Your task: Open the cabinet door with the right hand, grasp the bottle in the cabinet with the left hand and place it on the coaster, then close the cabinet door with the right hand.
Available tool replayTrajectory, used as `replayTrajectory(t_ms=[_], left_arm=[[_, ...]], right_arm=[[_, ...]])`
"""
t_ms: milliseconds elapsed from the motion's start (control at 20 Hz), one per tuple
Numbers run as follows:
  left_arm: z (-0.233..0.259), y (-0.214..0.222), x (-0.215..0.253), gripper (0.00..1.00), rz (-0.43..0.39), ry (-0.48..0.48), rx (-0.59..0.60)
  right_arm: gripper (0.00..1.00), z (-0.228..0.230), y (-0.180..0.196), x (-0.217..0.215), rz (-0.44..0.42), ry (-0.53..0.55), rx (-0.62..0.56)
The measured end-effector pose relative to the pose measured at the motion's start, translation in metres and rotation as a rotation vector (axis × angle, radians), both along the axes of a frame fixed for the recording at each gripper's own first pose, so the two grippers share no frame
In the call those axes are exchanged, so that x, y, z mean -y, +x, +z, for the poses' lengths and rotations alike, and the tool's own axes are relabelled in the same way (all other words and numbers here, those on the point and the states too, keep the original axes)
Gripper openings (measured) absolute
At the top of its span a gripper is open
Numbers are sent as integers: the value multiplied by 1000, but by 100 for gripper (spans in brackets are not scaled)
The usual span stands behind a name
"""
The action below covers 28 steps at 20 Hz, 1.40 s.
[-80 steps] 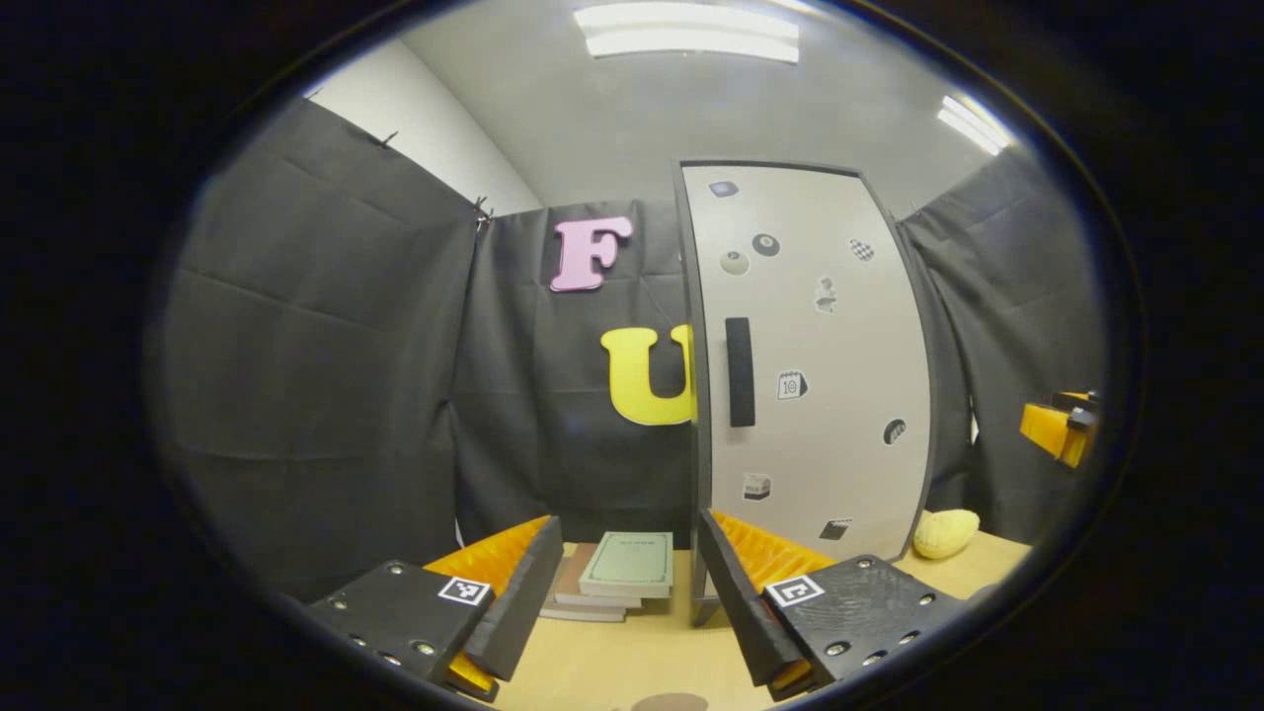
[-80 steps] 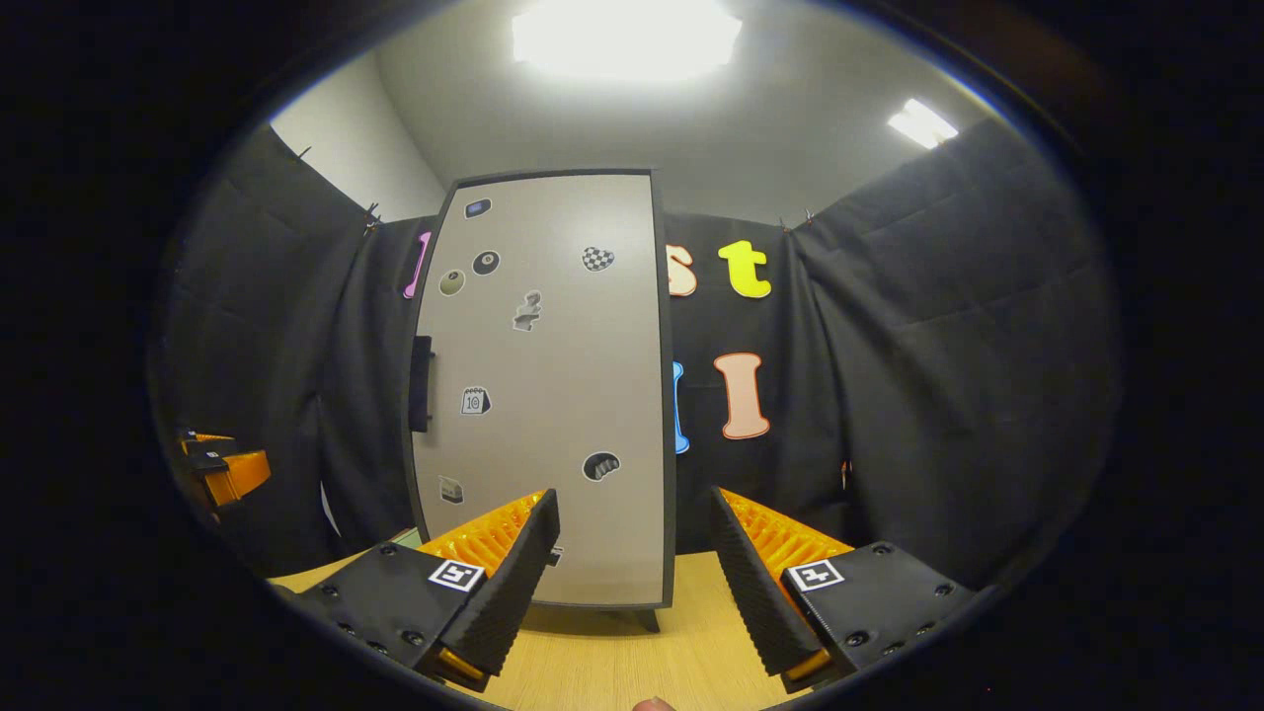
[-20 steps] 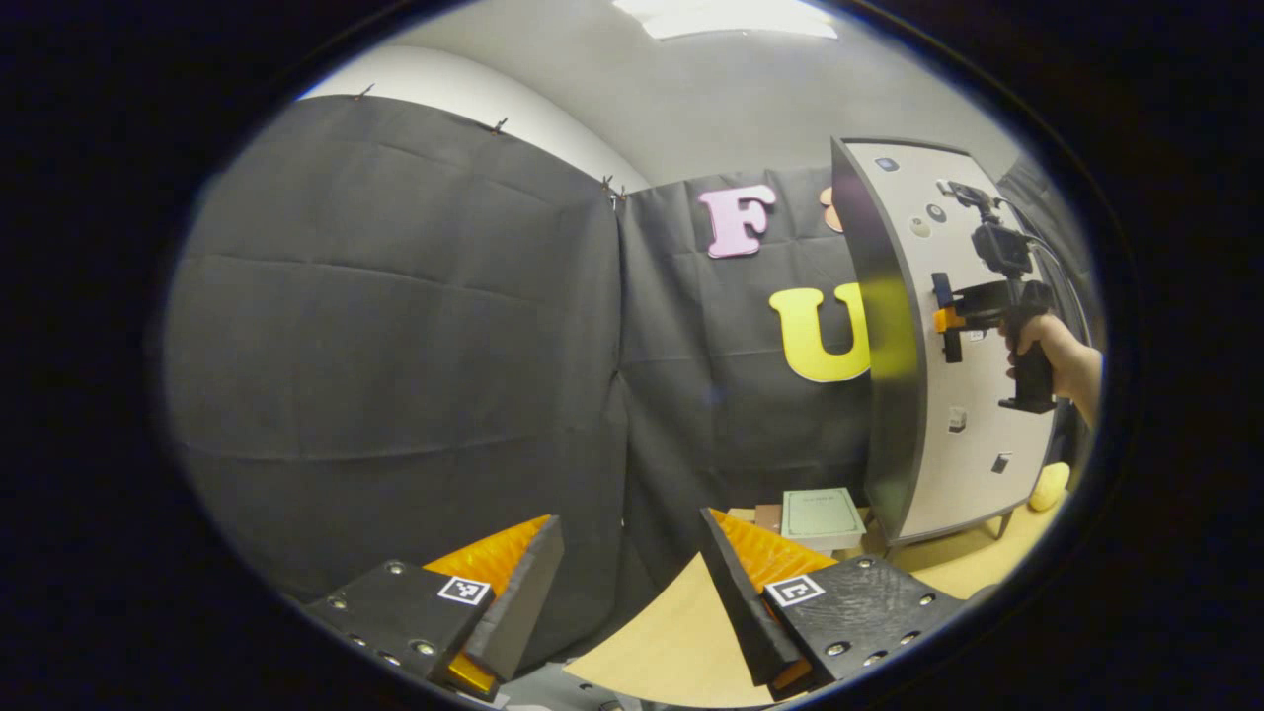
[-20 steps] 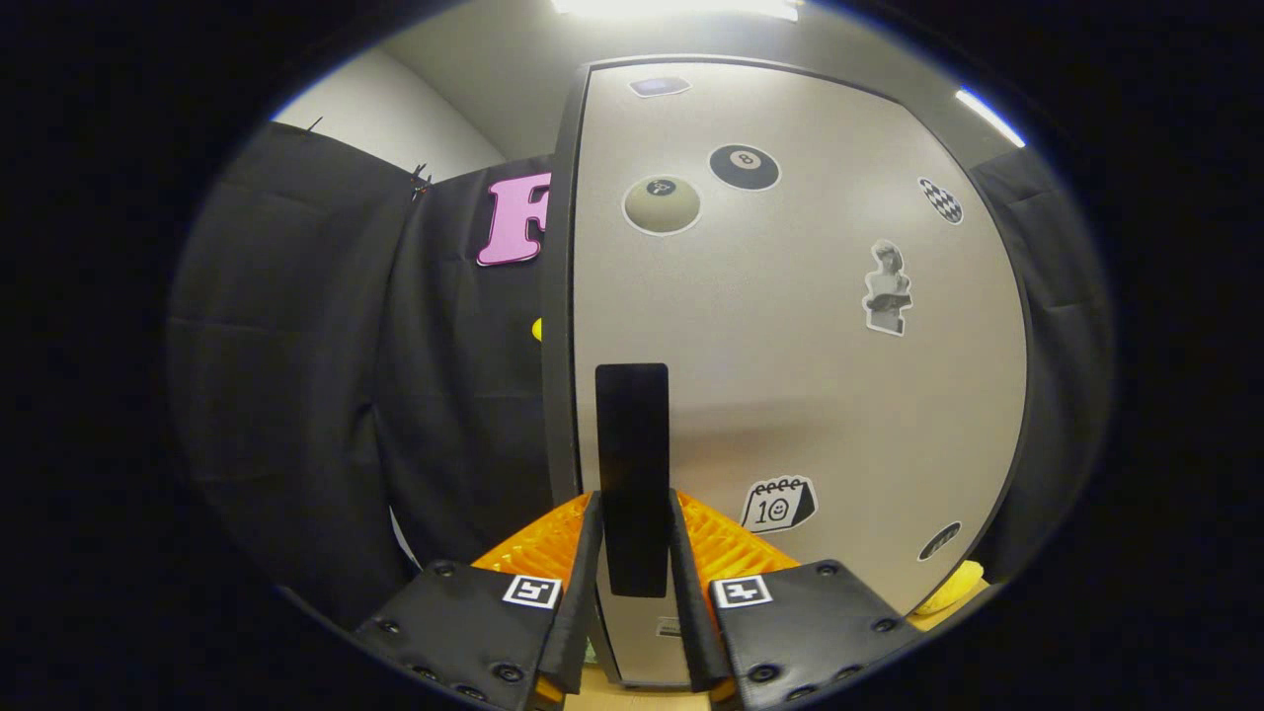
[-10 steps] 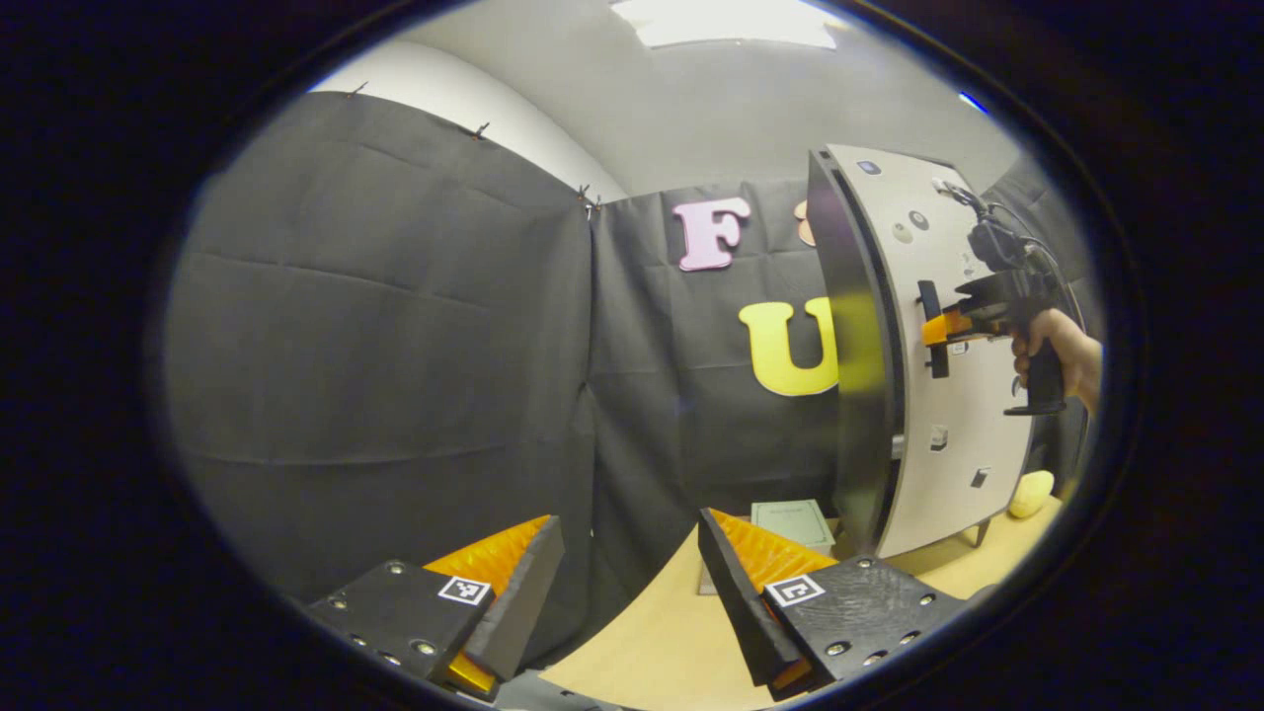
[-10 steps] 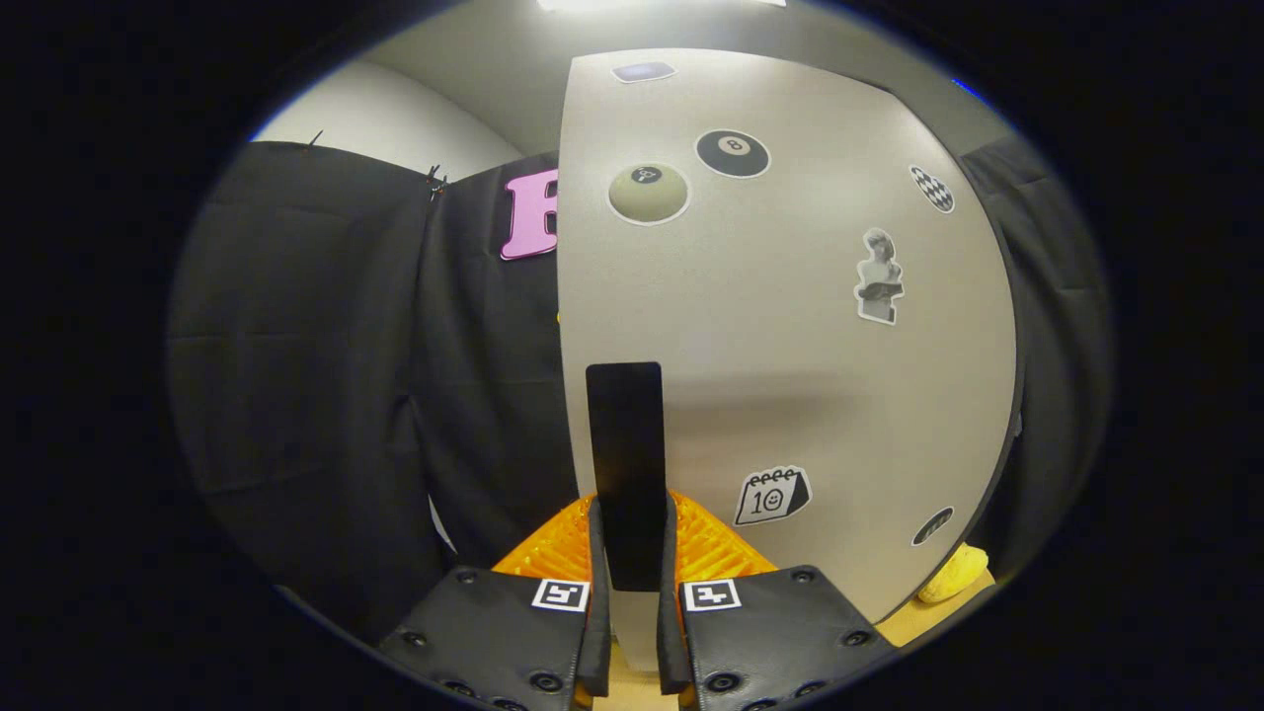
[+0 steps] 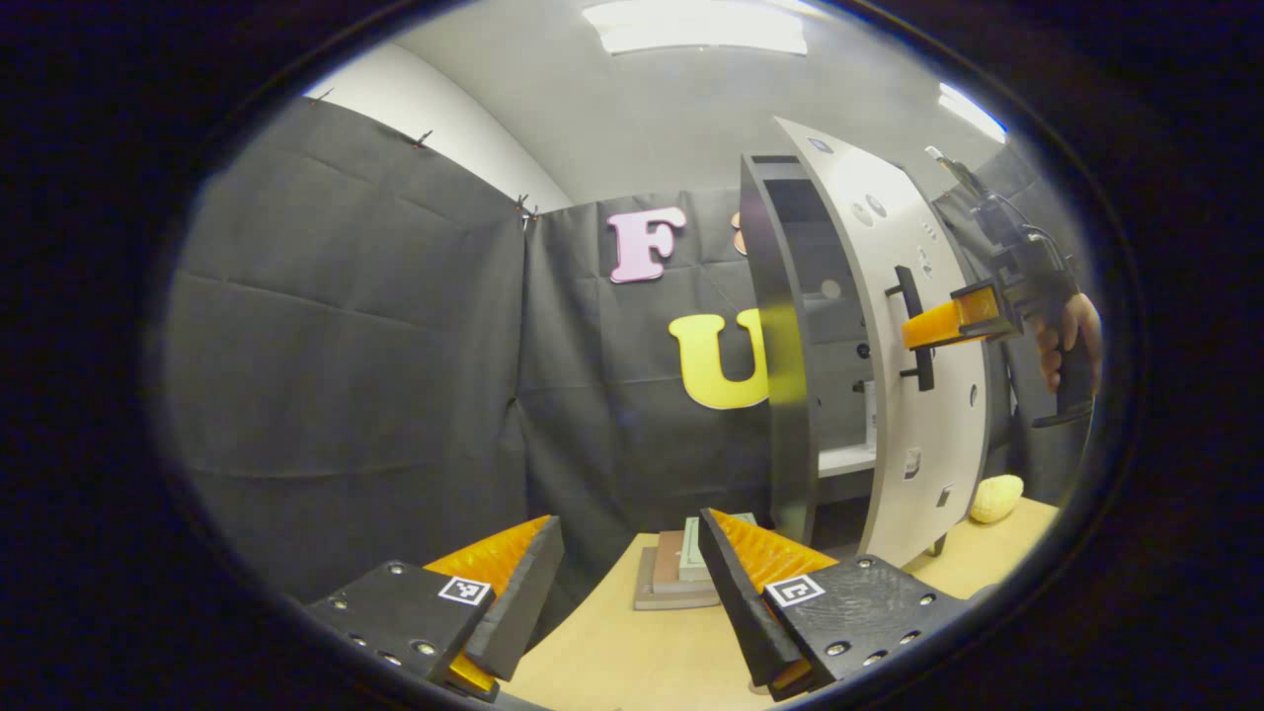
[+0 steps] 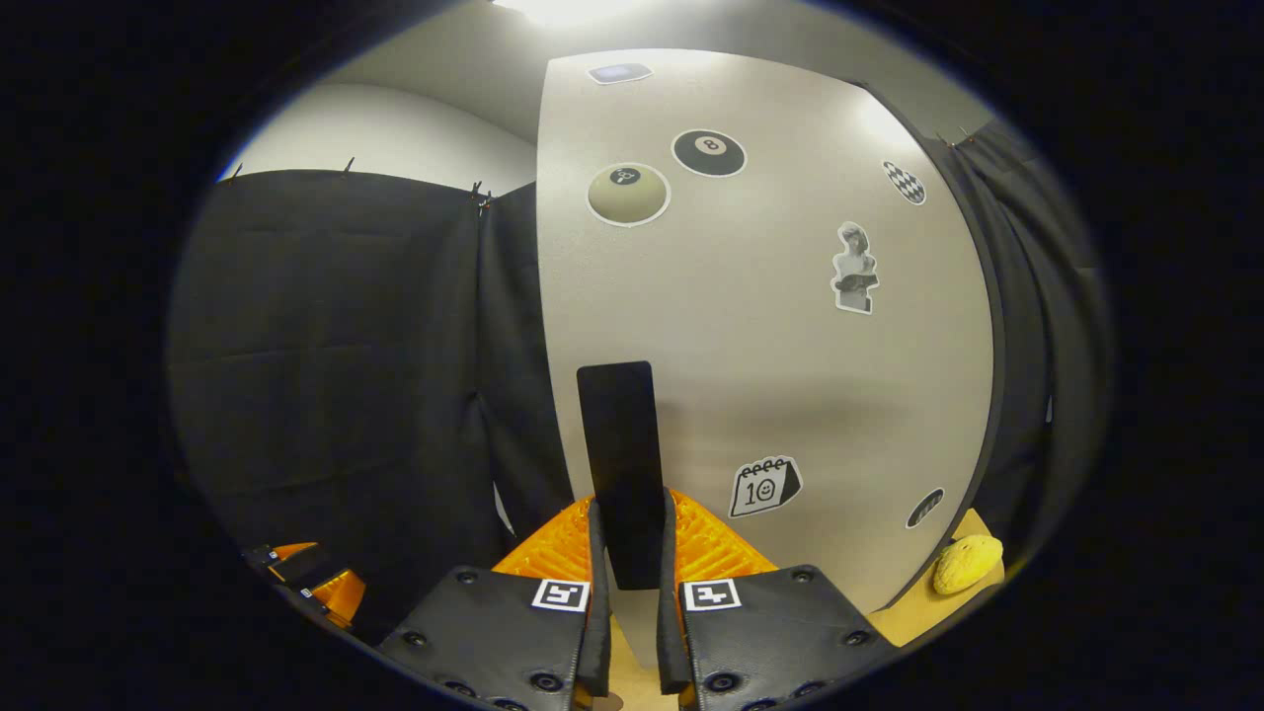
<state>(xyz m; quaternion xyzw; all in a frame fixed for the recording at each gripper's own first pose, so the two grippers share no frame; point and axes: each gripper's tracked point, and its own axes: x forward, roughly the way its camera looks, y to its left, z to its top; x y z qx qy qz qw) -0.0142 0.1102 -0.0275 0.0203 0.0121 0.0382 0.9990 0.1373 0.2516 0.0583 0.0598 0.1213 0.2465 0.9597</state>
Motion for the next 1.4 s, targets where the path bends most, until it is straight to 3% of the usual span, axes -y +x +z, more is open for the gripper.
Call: replayTrajectory(t_ms=[50, 550, 600, 700, 900, 1100, 1400], left_arm=[[-1, 4, 11, 83, -16, -1, -3], [12, 30, 90, 83, -101, 7, 2], [14, 32, 98, 83, -110, 4, 3], [14, 36, 112, 83, -130, 3, 4], [18, 40, 149, 83, -179, -3, 8], [19, 43, 182, 83, -227, -5, 5], [24, 41, 230, 83, -286, -6, 2]], right_arm=[[20, -1, 1, 3, 17, 10, -4], [17, 1, -16, 33, 143, 41, -5], [21, 1, -16, 35, 153, 46, -6], [17, 1, -19, 41, 168, 55, -12], [21, 3, -26, 56, 180, 43, 1], [17, 2, -28, 73, 185, 108, -23], [20, 5, -45, 101, 153, 52, 25]])
